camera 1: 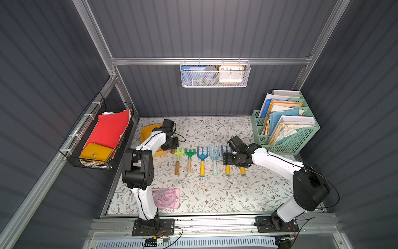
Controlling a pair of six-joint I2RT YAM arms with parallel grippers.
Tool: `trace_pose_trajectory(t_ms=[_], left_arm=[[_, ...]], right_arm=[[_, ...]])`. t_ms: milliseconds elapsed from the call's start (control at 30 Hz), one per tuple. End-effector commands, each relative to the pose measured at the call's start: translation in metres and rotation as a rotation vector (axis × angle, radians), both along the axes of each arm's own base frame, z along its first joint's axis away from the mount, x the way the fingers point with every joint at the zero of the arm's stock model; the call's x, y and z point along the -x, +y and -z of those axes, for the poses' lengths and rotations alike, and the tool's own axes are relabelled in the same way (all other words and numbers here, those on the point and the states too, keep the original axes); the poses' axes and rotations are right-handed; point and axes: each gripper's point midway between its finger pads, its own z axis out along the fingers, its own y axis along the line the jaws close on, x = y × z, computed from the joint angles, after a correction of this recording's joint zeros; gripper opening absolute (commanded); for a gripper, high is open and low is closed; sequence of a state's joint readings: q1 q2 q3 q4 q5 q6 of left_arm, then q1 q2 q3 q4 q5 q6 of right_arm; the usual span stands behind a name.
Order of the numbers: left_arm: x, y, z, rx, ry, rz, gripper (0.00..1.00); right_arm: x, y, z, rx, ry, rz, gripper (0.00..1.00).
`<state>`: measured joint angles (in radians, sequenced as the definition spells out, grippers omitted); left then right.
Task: Take the hand rake out of the storage box
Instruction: Place the rake at the center of the board.
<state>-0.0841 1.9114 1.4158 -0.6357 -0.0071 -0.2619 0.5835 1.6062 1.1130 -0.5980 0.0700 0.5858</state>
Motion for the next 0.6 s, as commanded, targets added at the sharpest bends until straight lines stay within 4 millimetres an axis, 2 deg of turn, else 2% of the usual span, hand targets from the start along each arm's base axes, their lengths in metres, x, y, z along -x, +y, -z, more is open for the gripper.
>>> trace_pose_trajectory(t_ms=[0,200,267,400,467,567], left_arm=[[0.017,0.017,-0.004,0.017,0.011,-0.045,0.08],[0.036,0.037,-0.006,0.013,0.014,-0.089,0.07],[0.043,0.038,-0.006,0.033,0.016,-0.086,0.07],[0.060,0.042,0.008,0.002,0.082,-0.069,0.07],[0.064,0.047,0.010,-0.028,0.084,-0.076,0.07],[0.072,0.045,0.013,-0.022,0.086,-0.063,0.08]], right_arm=[[0.001,0.003,-0.007,-0.015,-0.005,-0.012,0.96],[0.001,0.008,-0.006,-0.021,-0.004,-0.020,0.96],[0.001,0.009,-0.007,-0.023,-0.006,-0.021,0.97],[0.001,0.011,-0.006,-0.026,-0.006,-0.024,0.96],[0.001,0.012,-0.006,-0.025,-0.005,-0.027,0.97],[0.001,0.013,-0.007,-0.025,-0.010,-0.029,0.96]])
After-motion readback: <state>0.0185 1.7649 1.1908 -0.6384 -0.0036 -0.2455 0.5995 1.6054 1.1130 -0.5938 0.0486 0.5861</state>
